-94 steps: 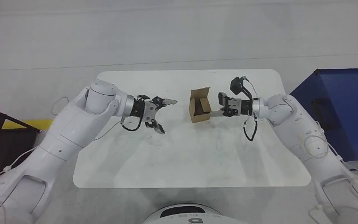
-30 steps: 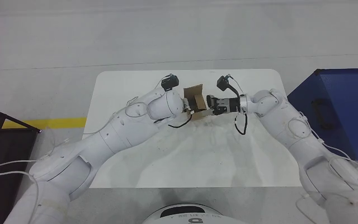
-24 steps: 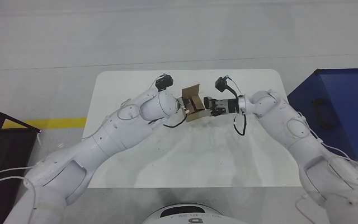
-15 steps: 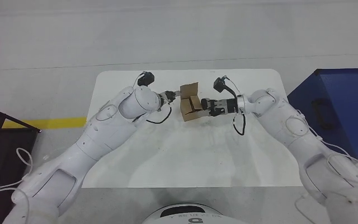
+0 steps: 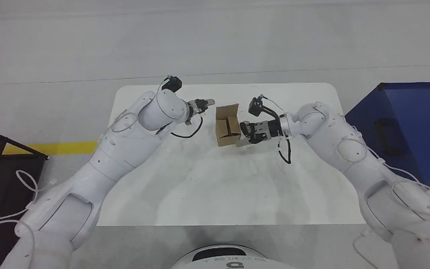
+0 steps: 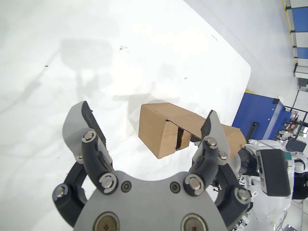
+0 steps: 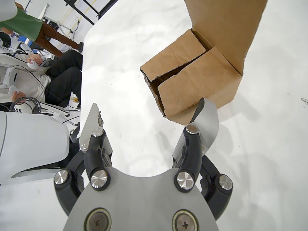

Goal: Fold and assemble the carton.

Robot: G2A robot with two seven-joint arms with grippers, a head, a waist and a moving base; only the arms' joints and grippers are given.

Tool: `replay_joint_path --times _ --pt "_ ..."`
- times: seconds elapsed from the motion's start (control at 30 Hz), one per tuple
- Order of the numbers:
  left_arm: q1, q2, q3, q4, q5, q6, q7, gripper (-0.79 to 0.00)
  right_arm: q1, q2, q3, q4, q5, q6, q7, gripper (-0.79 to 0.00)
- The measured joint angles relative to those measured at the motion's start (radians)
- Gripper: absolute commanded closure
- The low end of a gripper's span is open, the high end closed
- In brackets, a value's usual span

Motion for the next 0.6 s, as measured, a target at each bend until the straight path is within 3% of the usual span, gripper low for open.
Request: replay_joint_path --times 0.13,0.33,0.47,0.6 --pt "-0.025 -0.027 0.046 0.024 -0.008 -0.012 -0.028 -0.785 0.011 -0.001 0.005 0.010 -0.110 0.026 -0.041 -0.742" --pt "-0.032 -0.040 0.061 0.042 0.004 -0.037 -0.055 -0.785 -0.006 0.002 0.017 -0.018 -0.273 0.055 -0.139 -0.680" --pt "-0.022 -0.033 0.063 0.016 0.037 -0.048 -0.093 -0.785 -0.018 0.003 0.021 -0.039 -0.341 0.081 -0.170 -0.662" --pt "0.001 -0.020 0.064 -0.029 0.087 -0.045 -0.125 -0.785 -0.023 0.000 0.019 -0.056 -0.364 0.075 -0.173 -0.582"
